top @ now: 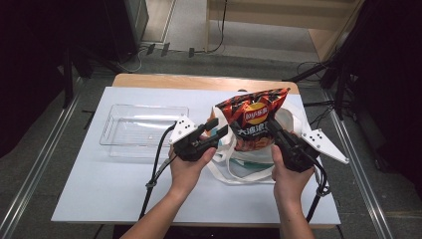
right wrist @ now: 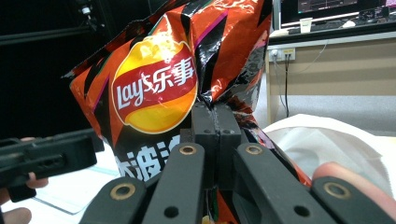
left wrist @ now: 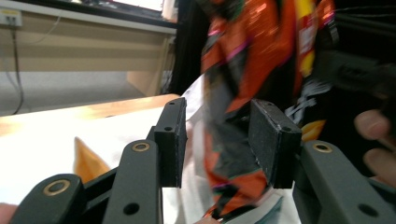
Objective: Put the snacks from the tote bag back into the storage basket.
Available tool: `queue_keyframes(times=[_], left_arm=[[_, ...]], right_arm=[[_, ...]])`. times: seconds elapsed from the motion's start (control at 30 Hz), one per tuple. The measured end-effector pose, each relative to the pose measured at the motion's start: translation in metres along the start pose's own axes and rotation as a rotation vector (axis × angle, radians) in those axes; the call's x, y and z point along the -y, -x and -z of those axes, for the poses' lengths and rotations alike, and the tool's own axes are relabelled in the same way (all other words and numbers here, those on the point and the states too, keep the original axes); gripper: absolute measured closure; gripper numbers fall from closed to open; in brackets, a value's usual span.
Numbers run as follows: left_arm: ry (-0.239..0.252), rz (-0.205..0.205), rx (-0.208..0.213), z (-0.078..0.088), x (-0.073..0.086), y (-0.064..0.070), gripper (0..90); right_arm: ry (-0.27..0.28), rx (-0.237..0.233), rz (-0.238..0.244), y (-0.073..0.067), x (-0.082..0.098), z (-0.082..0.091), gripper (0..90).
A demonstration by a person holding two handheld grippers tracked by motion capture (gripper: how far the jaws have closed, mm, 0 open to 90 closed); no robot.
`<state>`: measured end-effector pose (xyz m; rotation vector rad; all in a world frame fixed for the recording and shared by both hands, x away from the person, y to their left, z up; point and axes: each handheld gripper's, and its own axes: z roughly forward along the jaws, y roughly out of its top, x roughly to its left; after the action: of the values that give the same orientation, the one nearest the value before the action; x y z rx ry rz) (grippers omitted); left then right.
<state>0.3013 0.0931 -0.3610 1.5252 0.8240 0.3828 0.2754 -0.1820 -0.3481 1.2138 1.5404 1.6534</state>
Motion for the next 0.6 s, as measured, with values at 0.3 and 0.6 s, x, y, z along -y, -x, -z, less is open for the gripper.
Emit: queue_keyframes(times=[0.3,0.6], left_arm=[[0.007,-0.003,0.03,-0.001,-0.009,0.009,54.9],[0.011,0.012,-0.017,-0.002,-0.016,0.011,57.4]], right_arm=[[-0.007,-0.009,-0.002,-0.004,0.004,0.0,90.0],[-0.033,-0.037,0.011,-0.015,0.011,-0.002,90.0]])
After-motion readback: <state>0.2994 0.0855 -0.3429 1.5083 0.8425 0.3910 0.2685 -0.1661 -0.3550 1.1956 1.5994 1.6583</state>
